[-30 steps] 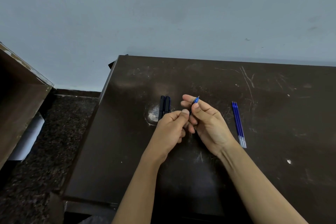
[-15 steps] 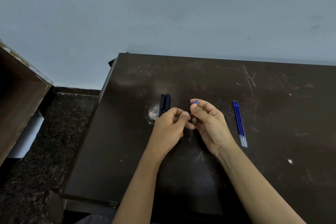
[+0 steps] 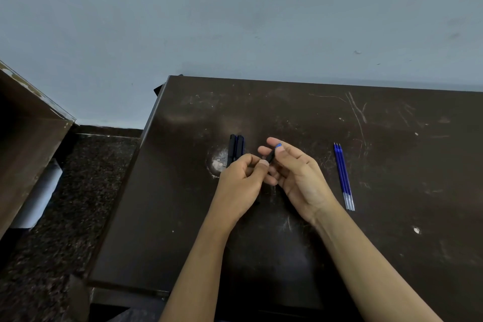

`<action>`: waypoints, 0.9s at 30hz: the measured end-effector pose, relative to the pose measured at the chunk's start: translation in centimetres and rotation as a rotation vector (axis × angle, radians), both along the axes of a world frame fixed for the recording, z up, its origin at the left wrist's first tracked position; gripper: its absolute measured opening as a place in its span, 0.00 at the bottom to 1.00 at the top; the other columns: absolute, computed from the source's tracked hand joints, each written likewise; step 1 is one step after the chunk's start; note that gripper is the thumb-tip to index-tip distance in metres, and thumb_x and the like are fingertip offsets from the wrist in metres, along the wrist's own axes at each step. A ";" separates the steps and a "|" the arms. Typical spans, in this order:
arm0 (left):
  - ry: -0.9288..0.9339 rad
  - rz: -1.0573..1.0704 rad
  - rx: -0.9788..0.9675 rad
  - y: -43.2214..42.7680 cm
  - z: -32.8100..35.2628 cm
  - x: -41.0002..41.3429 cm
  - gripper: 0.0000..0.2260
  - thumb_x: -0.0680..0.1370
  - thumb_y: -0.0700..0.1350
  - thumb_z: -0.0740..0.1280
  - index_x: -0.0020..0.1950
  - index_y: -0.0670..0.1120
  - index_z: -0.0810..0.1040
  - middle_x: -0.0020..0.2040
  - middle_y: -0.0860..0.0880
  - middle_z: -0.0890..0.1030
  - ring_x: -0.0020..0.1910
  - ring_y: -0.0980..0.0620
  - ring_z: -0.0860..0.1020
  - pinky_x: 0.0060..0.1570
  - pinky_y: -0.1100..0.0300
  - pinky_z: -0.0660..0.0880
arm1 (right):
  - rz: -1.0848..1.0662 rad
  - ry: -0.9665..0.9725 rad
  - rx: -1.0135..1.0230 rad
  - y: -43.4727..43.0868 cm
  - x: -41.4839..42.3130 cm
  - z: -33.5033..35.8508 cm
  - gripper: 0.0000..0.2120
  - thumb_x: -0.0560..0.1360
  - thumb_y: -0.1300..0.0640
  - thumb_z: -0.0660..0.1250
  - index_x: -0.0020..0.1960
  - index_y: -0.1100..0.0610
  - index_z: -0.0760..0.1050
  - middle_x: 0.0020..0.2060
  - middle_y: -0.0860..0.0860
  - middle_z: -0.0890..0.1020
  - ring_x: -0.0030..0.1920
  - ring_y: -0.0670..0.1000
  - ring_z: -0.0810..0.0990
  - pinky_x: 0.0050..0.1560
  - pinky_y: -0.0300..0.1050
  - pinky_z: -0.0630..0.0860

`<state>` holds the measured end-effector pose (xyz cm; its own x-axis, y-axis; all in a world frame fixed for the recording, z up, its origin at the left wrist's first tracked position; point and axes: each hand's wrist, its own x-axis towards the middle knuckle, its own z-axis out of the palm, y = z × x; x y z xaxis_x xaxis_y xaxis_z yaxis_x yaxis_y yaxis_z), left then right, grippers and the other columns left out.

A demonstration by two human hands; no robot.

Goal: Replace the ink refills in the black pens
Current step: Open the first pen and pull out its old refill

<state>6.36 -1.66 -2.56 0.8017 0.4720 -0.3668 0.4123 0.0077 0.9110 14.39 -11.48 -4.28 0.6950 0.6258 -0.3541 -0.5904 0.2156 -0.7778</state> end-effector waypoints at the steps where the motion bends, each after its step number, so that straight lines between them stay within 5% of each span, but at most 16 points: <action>1: -0.001 -0.001 -0.005 0.0 0.0 0.0 0.07 0.80 0.48 0.61 0.46 0.48 0.77 0.37 0.50 0.84 0.23 0.65 0.72 0.34 0.64 0.66 | 0.000 -0.013 -0.007 0.0 -0.1 0.0 0.13 0.76 0.62 0.64 0.60 0.63 0.76 0.41 0.53 0.84 0.38 0.46 0.81 0.40 0.40 0.78; 4: 0.011 0.001 0.009 0.0 0.1 0.0 0.08 0.79 0.49 0.62 0.47 0.48 0.78 0.37 0.50 0.84 0.24 0.65 0.72 0.34 0.65 0.66 | -0.020 -0.034 -0.026 0.0 -0.2 -0.2 0.12 0.74 0.67 0.65 0.58 0.65 0.76 0.36 0.53 0.82 0.34 0.46 0.80 0.37 0.38 0.77; 9: 0.024 0.027 0.013 0.1 0.1 -0.1 0.07 0.79 0.48 0.62 0.46 0.48 0.78 0.36 0.50 0.84 0.24 0.65 0.73 0.34 0.63 0.66 | 0.005 0.003 0.013 0.1 0.0 0.0 0.13 0.77 0.68 0.61 0.60 0.62 0.76 0.48 0.56 0.84 0.43 0.49 0.83 0.44 0.41 0.79; 15: 0.043 0.003 -0.007 0.2 0.3 -0.2 0.08 0.78 0.50 0.63 0.46 0.48 0.78 0.35 0.50 0.84 0.24 0.61 0.69 0.30 0.65 0.66 | -0.012 -0.032 -0.022 0.1 -0.2 0.1 0.12 0.72 0.68 0.67 0.55 0.63 0.76 0.35 0.53 0.82 0.33 0.47 0.81 0.36 0.40 0.78; 27: 0.122 0.009 -0.054 1.1 1.1 -0.4 0.12 0.80 0.43 0.59 0.40 0.45 0.78 0.35 0.47 0.83 0.21 0.64 0.71 0.21 0.73 0.64 | -0.182 0.125 0.007 0.4 0.6 0.4 0.13 0.77 0.71 0.58 0.54 0.58 0.77 0.44 0.50 0.84 0.42 0.45 0.80 0.50 0.39 0.76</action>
<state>5.96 -0.58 -1.45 0.7452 0.4557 -0.4869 0.5200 0.0600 0.8521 14.94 -11.12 -3.85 0.7475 0.4971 -0.4407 -0.6332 0.3326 -0.6989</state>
